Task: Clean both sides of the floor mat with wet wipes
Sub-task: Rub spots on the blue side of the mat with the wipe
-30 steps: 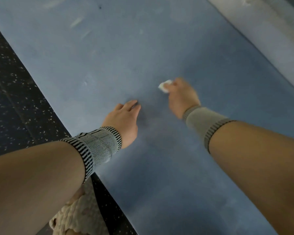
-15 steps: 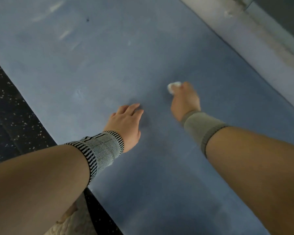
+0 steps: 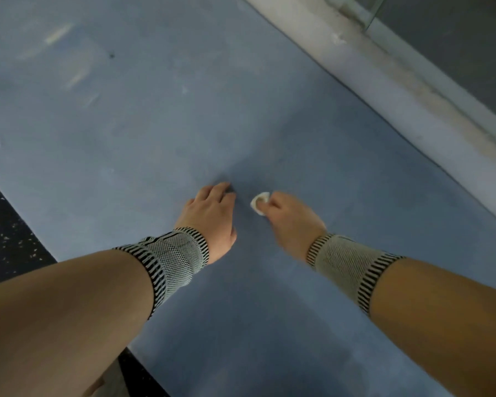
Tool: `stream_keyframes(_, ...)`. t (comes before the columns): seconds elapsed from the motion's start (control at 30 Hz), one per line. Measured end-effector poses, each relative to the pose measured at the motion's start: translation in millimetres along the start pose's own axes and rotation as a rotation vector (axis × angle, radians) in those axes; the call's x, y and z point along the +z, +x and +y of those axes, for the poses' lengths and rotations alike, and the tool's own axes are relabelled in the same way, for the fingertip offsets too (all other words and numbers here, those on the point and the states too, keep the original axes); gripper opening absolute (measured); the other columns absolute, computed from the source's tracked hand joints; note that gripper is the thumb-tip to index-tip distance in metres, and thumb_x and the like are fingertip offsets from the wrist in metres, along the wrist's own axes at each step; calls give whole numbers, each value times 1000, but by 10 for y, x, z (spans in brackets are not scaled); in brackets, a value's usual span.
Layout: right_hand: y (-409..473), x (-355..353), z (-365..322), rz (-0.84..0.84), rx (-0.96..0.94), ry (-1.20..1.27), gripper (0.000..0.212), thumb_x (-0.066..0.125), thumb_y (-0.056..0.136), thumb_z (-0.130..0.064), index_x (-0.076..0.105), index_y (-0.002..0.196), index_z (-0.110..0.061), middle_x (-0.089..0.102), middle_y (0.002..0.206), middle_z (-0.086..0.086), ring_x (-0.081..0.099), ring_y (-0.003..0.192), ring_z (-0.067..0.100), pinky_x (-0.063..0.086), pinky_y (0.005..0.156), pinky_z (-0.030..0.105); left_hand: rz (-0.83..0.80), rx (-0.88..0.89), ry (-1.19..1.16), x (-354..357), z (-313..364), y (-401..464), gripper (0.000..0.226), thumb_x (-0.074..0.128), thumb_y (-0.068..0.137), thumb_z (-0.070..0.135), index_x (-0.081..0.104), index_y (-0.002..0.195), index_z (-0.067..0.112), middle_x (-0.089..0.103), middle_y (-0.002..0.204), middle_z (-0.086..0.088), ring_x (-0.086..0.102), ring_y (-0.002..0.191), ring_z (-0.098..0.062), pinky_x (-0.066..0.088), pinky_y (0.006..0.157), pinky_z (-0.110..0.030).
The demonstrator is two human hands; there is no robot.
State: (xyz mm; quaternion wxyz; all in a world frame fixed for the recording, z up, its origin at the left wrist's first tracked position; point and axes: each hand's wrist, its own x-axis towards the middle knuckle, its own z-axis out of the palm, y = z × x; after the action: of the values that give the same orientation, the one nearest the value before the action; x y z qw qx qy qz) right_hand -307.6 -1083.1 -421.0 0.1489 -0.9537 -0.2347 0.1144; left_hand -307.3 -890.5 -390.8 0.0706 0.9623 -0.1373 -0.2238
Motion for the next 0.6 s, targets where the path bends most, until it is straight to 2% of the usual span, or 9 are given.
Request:
stream_keyframes(0.07,-62,-63,127,-73,-54,38,33,51,88,-7,59,116,-23,55,102,2,43,80,19,35,67,29,-2,20,-1,-3,13,28,69,58,88,33,29,148,17,19,157,1,20,142,-22,31,112,-38)
stream_keyframes(0.17,90,-254,671,80,428,-95,35,44,89,-5,56,122,-12,52,109,16,44,83,27,33,68,33,-26,31,10,18,39,62,71,57,88,31,25,149,17,14,159,2,17,142,-22,29,112,-38)
stream_keyframes(0.23,166,-298,708,210,704,-17,35,42,88,-6,57,120,-9,53,112,19,51,96,34,37,73,35,-31,21,22,25,51,65,72,57,87,32,24,150,17,12,160,2,15,143,-22,29,112,-38)
stream_keyframes(0.3,190,-204,412,204,587,60,29,43,87,-5,61,109,-12,56,104,13,53,94,34,39,70,33,-23,14,22,14,67,67,72,58,87,32,25,149,17,13,159,3,16,143,-21,29,112,-38)
stream_keyframes(0.37,98,-66,25,55,237,246,19,45,93,-17,59,97,-30,57,93,-11,53,86,20,38,70,18,-9,7,-1,-3,97,84,68,57,87,32,30,147,17,17,159,3,17,143,-20,28,113,-37)
stream_keyframes(0.43,108,-39,-25,-34,2,214,17,47,96,-33,49,79,-33,48,73,-13,44,69,9,27,59,12,6,3,-36,-15,132,116,61,55,89,31,35,144,15,17,159,2,17,144,-18,27,113,-37)
stream_keyframes(0.5,315,-170,258,116,94,92,21,54,91,-39,53,71,-36,52,66,-14,45,59,0,29,52,11,12,-7,-64,-12,143,148,55,53,92,29,37,142,13,17,160,1,16,145,-18,27,113,-37)
stream_keyframes(0.53,440,-256,447,172,272,20,16,57,89,-37,58,74,-40,55,70,-18,49,62,-5,30,52,8,10,-9,-65,-10,140,159,55,52,92,29,36,142,13,16,160,1,16,145,-18,27,113,-37)
stream_keyframes(0.6,579,-359,662,220,564,76,22,56,89,-18,64,100,-35,58,99,-11,56,89,9,35,69,12,-2,-5,-55,-18,129,176,55,52,93,28,35,143,12,16,160,0,16,145,-18,28,113,-36)
